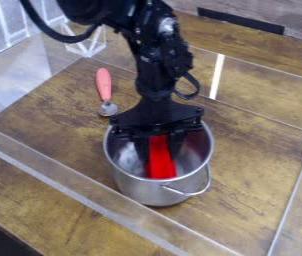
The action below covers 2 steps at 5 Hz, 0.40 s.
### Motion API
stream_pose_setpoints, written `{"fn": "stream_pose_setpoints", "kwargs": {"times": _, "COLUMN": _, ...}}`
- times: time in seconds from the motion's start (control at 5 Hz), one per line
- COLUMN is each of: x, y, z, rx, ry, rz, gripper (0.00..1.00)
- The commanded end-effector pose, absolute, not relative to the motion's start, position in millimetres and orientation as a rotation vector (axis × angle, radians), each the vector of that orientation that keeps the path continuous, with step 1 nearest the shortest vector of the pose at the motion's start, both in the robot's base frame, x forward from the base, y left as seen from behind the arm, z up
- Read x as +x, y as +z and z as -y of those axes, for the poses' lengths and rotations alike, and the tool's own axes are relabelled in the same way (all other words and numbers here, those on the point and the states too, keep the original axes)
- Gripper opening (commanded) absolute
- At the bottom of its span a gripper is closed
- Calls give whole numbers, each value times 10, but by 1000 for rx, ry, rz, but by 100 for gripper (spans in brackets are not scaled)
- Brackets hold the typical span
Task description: Remove the red object from the silver pot and put it on the table
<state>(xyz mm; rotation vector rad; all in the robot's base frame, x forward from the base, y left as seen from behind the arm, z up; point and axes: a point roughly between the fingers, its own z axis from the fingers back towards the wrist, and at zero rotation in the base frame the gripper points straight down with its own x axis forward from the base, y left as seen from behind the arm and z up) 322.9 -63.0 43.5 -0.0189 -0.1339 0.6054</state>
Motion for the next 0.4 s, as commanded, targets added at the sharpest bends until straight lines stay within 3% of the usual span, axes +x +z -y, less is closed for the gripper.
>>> {"fn": "stream_pose_setpoints", "kwargs": {"times": 0.0, "x": 3293, "y": 527, "z": 723, "rx": -15, "ry": 582, "rz": 158, "gripper": 0}}
{"fn": "stream_pose_setpoints", "kwargs": {"times": 0.2, "x": 3332, "y": 563, "z": 715, "rx": -4, "ry": 576, "rz": 166, "gripper": 0}}
